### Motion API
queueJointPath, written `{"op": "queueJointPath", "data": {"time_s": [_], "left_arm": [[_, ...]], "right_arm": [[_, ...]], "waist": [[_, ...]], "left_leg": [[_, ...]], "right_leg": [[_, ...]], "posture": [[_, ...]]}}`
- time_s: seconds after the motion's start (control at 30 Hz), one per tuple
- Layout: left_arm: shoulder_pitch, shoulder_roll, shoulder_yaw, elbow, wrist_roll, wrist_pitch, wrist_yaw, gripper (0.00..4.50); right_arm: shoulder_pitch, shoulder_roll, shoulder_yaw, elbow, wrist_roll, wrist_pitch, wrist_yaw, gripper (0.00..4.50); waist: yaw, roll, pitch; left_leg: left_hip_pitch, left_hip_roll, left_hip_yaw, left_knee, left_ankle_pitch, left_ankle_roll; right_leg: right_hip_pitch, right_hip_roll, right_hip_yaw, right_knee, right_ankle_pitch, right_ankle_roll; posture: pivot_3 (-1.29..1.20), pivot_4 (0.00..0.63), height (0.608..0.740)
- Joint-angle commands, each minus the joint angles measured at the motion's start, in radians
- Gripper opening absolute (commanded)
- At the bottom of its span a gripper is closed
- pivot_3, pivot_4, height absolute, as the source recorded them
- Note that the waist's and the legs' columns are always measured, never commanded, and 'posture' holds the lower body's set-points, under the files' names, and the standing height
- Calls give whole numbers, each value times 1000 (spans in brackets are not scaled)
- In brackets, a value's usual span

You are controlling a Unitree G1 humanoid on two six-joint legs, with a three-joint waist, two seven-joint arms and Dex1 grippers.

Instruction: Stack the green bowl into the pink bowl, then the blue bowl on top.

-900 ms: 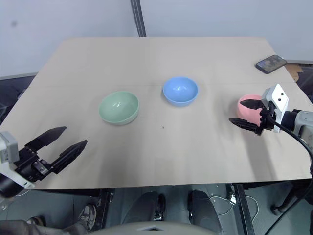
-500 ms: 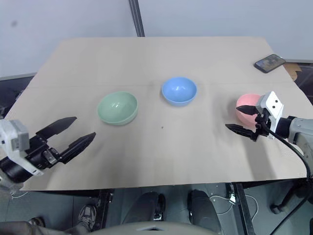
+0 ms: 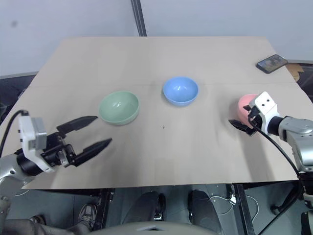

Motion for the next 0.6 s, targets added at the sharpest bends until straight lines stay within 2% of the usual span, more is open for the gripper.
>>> {"op": "queueJointPath", "data": {"time_s": [0.03, 0.13, 0.2, 0.27, 0.33, 0.47, 0.6], "left_arm": [[-8, 37, -18, 5, -28, -24, -125, 4500], [-4, 57, -22, 8, -62, -10, -203, 4500], [-20, 60, -29, 16, -67, -8, -214, 4500], [-31, 56, -34, 23, -61, -11, -213, 4500], [-33, 49, -36, 29, -52, -14, -212, 4500], [-25, 32, -31, 44, -25, -27, -203, 4500], [-25, 14, -19, 61, -10, -25, -166, 4500]], "right_arm": [[-37, -3, 6, -10, -3, 11, 16, 3112], [-42, -2, 16, -14, -5, 12, 23, 1576], [-47, 2, 19, -13, -18, -4, 17, 1047], [-48, 4, 19, -22, -23, -22, 19, 120], [-34, 0, 24, -71, -10, -65, 59, 120], [47, -10, 63, -316, 100, -61, 202, 120], [49, 50, 179, -469, 112, -55, 211, 120]], "waist": [[-2, 1, 1], [-2, 2, 1], [-1, 2, 1], [-1, 2, 1], [-1, 1, 1], [-2, 2, 2], [-4, 1, 2]], "left_leg": [[0, 0, 0, 0, 0, 0], [0, 0, 0, -1, 0, 1], [0, 0, 0, 0, 0, 1], [0, 0, 0, 0, 0, 1], [0, 0, 0, 0, 0, 1], [0, 0, -1, -1, 0, 1], [0, 1, -2, -1, -1, 1]], "right_leg": [[0, 0, 0, 0, 0, 0], [0, 0, 0, 0, 0, 0], [0, 0, 0, 0, 0, 0], [0, 0, 0, 0, 0, 0], [0, 1, 0, 0, 0, 0], [0, 2, -1, 0, 2, 4], [0, 2, -1, 0, 2, 5]], "posture": [[0, 150, 740], [0, 150, 740], [0, 150, 740], [0, 150, 740], [0, 150, 740], [0, 150, 740], [0, 150, 740]]}}
